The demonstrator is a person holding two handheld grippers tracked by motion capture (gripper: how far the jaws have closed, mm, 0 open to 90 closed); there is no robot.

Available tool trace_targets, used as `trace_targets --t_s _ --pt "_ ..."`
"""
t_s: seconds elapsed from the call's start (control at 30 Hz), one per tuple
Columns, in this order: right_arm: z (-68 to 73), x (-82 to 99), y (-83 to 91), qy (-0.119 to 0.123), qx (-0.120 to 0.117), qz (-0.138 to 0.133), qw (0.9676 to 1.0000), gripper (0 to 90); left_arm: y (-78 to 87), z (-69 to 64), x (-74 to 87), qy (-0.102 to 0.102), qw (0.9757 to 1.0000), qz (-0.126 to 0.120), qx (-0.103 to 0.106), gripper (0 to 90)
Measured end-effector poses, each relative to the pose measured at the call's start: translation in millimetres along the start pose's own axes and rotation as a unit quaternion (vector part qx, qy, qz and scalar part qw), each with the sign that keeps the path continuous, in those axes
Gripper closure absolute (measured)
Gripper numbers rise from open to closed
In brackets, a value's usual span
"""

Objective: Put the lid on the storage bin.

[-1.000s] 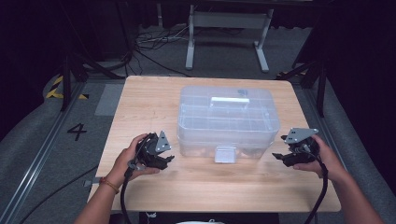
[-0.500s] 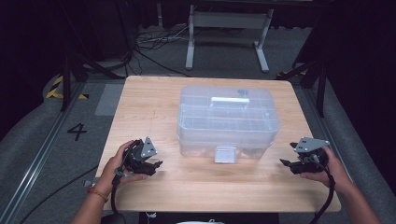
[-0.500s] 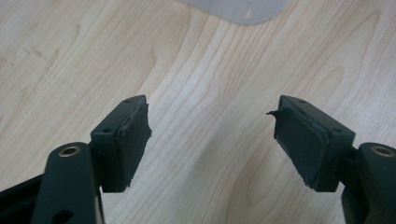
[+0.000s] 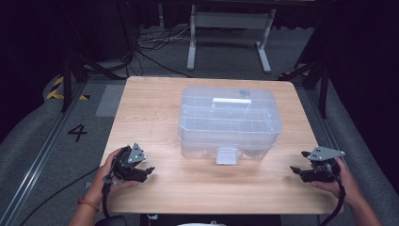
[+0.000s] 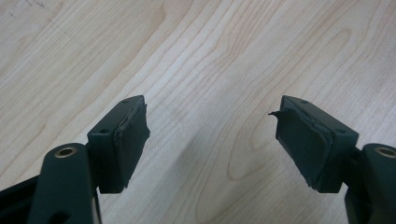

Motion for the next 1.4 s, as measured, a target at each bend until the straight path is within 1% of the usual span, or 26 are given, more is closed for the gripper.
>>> trace_targets --t_s 0.07,0.13,0.17,0.2,0.23,0.27,0.3,0.33,0.37,0.4,0.43,0.47,0.5,0.53,0.57,0.6,0.7,0.73,0.77,0.8,1.07,1.2,1.4 --pt "0.1 5.7 0.2 -0.012 0.004 -0.001 0.9999 26.6 -0.1 0.7 2.8 0.007 1.0000 -0.001 0.002 25.2" --pt "0.3 10.4 0.6 -0.022 0.004 -0.004 0.9997 26.6 -0.4 0.7 5.9 0.011 0.9999 -0.003 0.009 24.7" --pt "0.3 10.4 0.6 -0.022 0.004 -0.004 0.9997 26.6 -0.4 0.7 5.9 0.011 0.9999 -0.003 0.009 24.4" --pt "1.1 15.6 1.3 -0.035 0.002 -0.011 0.9993 25.6 -0.1 1.2 8.7 0.018 0.9998 -0.007 0.011 23.9" --pt "1.1 15.6 1.3 -0.035 0.002 -0.011 0.9993 25.6 -0.1 1.2 8.7 0.018 0.9998 -0.007 0.011 23.8" --pt "1.5 20.3 1.5 -0.052 0.008 -0.016 0.9985 24.2 0.0 2.2 10.4 0.022 0.9996 -0.009 0.012 23.6" --pt "1.6 23.1 1.2 -0.059 0.010 -0.016 0.9981 23.7 -0.2 4.1 13.5 0.035 0.9991 -0.013 0.018 23.4" --pt "1.7 25.9 0.9 -0.066 0.009 -0.020 0.9976 23.7 -0.3 4.8 14.7 0.038 0.9990 -0.013 0.019 23.3" --pt "1.7 25.9 0.9 -0.066 0.009 -0.020 0.9976 23.7 -0.3 4.8 14.7 0.038 0.9990 -0.013 0.019 22.9" --pt "2.0 28.0 0.8 -0.071 0.006 -0.022 0.9972 23.6 0.1 5.9 16.4 0.038 0.9991 -0.011 0.014 22.9" --pt "2.5 31.4 0.7 -0.081 0.004 -0.027 0.9964 23.4 1.1 6.6 18.7 0.047 0.9986 -0.016 0.018 22.4" --pt "2.0 35.8 0.3 -0.089 0.007 -0.030 0.9955 22.9 1.5 7.4 20.9 0.053 0.9982 -0.018 0.020 21.9" --pt "1.5 39.2 -0.1 -0.100 0.014 -0.030 0.9945 22.7 1.0 8.0 22.8 0.054 0.9981 -0.018 0.022 21.0" --pt "1.4 41.9 0.0 -0.108 0.013 -0.033 0.9935 22.5 0.0 8.2 25.8 0.059 0.9978 -0.015 0.025 19.9" --pt "1.3 45.4 -0.4 -0.116 0.011 -0.035 0.9926 22.4 -0.6 8.7 27.4 0.059 0.9979 -0.012 0.023 18.8" --pt "0.7 47.5 -0.8 -0.119 0.011 -0.037 0.9922 22.3 -2.1 8.7 29.7 0.062 0.9979 -0.009 0.019 18.5" --pt "0.1 54.0 -3.1 -0.139 0.018 -0.038 0.9893 21.0 -2.6 9.7 33.0 0.075 0.9967 -0.021 0.020 17.2" --pt "-0.3 55.5 -3.5 -0.144 0.018 -0.042 0.9885 20.9 -3.3 10.5 34.0 0.084 0.9959 -0.026 0.020 16.4" --pt "-0.5 56.4 -3.7 -0.151 0.016 -0.045 0.9874 20.6 -4.0 11.2 35.6 0.097 0.9945 -0.028 0.028 16.1" --pt "-1.1 56.9 -3.8 -0.154 0.017 -0.044 0.9870 20.0 -4.5 12.2 37.0 0.106 0.9933 -0.035 0.031 15.9" --pt "-1.6 57.3 -4.4 -0.156 0.014 -0.043 0.9867 19.1 -4.2 12.4 37.7 0.107 0.9932 -0.034 0.028 15.5" --pt "-1.5 57.3 -4.4 -0.156 0.015 -0.043 0.9868 19.1 -3.6 11.7 38.5 0.116 0.9924 -0.034 0.021 15.5" --pt "-0.9 57.0 -4.4 -0.159 0.018 -0.041 0.9862 18.9 -4.3 12.8 37.6 0.119 0.9920 -0.038 0.018 15.3"
Point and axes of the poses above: each handheld gripper's, and its own axes: y roughly backward along the jaws, x roughly out of its underside, z roughly to its left, the point moved 4 cm from there along -y, roughly forward along the jaws, and after that the axes turned 15 degrees about y, right-handed, at the moved point
